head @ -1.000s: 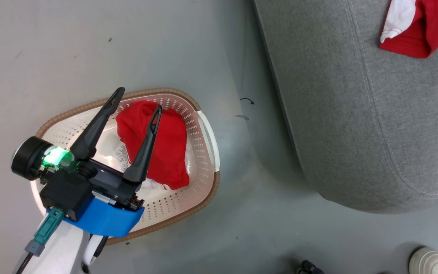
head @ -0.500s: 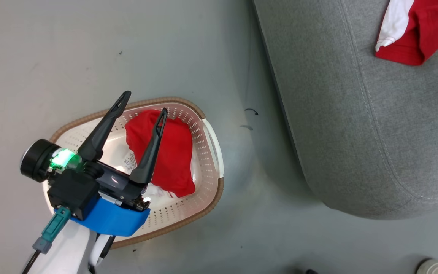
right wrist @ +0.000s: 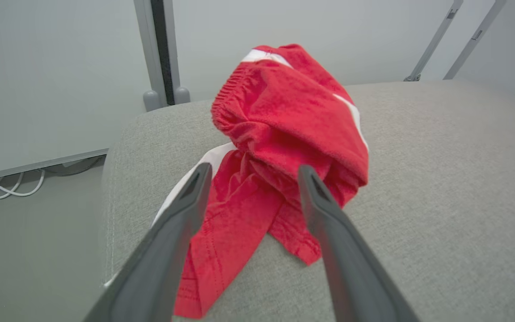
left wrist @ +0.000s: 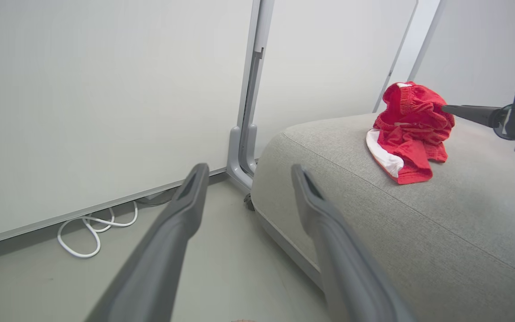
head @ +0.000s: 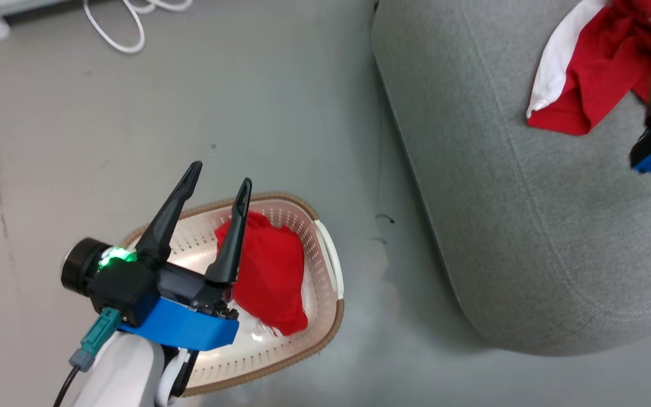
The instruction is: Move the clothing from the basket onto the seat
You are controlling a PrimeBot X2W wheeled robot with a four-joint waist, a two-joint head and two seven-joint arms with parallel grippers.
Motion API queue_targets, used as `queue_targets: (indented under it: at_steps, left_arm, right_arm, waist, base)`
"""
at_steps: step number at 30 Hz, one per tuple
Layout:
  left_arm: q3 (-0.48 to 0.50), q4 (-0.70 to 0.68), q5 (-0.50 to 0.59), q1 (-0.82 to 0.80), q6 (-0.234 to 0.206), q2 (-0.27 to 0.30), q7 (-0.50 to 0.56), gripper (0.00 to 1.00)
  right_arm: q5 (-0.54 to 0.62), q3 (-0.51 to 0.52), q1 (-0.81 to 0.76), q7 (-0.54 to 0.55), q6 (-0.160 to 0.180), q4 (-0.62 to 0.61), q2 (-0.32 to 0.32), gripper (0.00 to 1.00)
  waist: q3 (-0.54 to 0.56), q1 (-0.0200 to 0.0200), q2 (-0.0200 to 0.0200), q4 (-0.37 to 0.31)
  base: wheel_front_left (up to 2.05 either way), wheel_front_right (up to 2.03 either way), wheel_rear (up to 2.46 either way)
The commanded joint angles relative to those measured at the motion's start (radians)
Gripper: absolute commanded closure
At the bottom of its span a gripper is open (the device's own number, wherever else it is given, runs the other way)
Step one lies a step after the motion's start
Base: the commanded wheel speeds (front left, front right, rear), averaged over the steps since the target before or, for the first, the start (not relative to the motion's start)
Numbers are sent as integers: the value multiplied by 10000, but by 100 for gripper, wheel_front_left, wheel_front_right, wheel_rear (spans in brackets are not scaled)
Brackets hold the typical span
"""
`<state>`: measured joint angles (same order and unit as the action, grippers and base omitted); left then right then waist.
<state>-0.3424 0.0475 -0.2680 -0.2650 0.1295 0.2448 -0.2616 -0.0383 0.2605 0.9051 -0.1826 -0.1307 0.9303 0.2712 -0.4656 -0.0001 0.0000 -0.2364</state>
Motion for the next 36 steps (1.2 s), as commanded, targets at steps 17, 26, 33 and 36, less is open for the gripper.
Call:
queue_targets:
  at_steps: [17,26,33,36]
  left_arm:
    - [1082,929,-74,1643,14,-996,-51,0]
    - [1592,1410,-238,2095,14,-1255,-51,0]
    - [1914,1790,-376,2100,15,-1379,-51,0]
    - [2034,1907,-347,2018,13,-1363,-51,0]
  right_arm:
    - [737,-1071,-4330,-447,-1,-3288,-1686,0]
    - [462,-1334,-6293,-52,-1,-5444,-2188,0]
    - [52,-1737,-7401,21,-1,-6419,-2211,0]
    - [26,-1799,-7698,-18,-1,-6629,-2205,0]
  waist:
    - [2969,1,0,781]
    - [3571,1,0,1264]
    - [3807,1,0,1809]
    - [3881,1,0,2047]
  base:
    - [0,0,0]
    - [0,0,0]
    - [0,0,0]
    - [0,0,0]
